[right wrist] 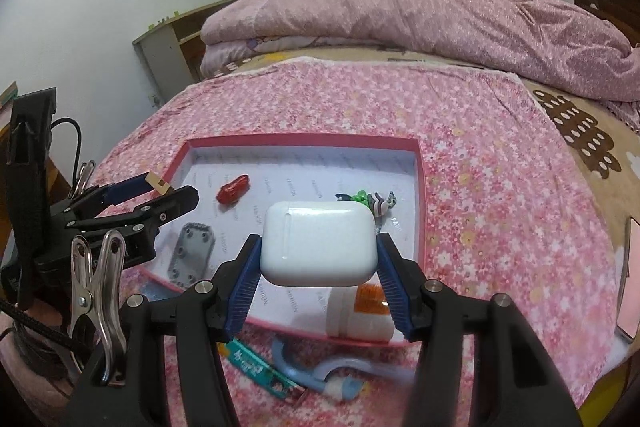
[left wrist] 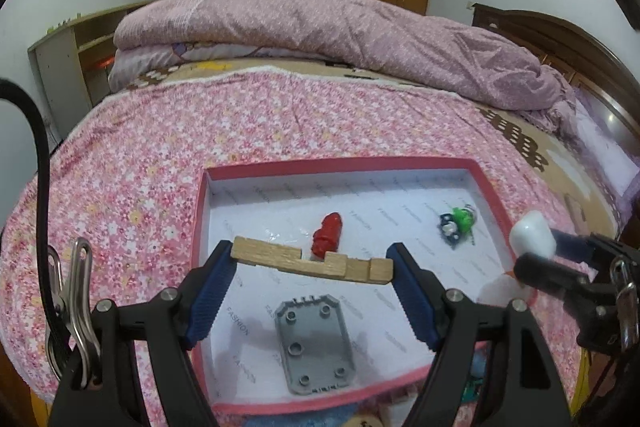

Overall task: Organize rigid objects
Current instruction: 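Release the wooden stand into the tray while the right carries the earbud case over it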

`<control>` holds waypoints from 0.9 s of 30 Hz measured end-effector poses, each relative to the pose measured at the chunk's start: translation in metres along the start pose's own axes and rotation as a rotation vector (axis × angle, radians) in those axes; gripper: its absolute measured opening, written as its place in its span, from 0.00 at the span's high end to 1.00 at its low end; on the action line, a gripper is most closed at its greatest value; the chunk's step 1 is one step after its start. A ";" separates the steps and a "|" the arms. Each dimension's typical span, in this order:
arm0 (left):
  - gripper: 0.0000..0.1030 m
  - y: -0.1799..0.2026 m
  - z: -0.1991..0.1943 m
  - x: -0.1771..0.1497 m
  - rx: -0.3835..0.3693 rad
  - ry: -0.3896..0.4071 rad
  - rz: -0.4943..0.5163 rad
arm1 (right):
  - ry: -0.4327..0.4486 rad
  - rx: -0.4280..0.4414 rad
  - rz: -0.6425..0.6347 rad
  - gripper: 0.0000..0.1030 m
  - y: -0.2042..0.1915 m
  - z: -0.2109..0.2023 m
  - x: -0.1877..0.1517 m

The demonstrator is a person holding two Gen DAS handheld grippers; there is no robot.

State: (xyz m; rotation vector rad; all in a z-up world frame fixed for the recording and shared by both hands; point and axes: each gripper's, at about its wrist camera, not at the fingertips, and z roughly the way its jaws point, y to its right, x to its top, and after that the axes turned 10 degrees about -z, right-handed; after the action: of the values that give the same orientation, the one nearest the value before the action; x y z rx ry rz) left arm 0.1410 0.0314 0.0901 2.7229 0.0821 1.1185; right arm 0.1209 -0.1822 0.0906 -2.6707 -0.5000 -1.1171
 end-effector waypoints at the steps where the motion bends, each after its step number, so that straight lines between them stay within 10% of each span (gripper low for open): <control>1: 0.22 -0.001 0.004 0.000 -0.001 -0.009 -0.006 | -0.007 0.001 0.001 0.44 0.001 0.003 0.000; 27: 0.22 0.005 0.073 0.015 0.037 -0.085 0.012 | -0.124 -0.006 0.034 0.44 0.024 0.067 0.005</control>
State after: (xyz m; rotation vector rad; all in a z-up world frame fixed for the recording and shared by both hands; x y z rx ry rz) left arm 0.2034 0.0171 0.0507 2.8031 0.0743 1.0128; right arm 0.1774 -0.1823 0.0465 -2.7551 -0.4710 -0.9500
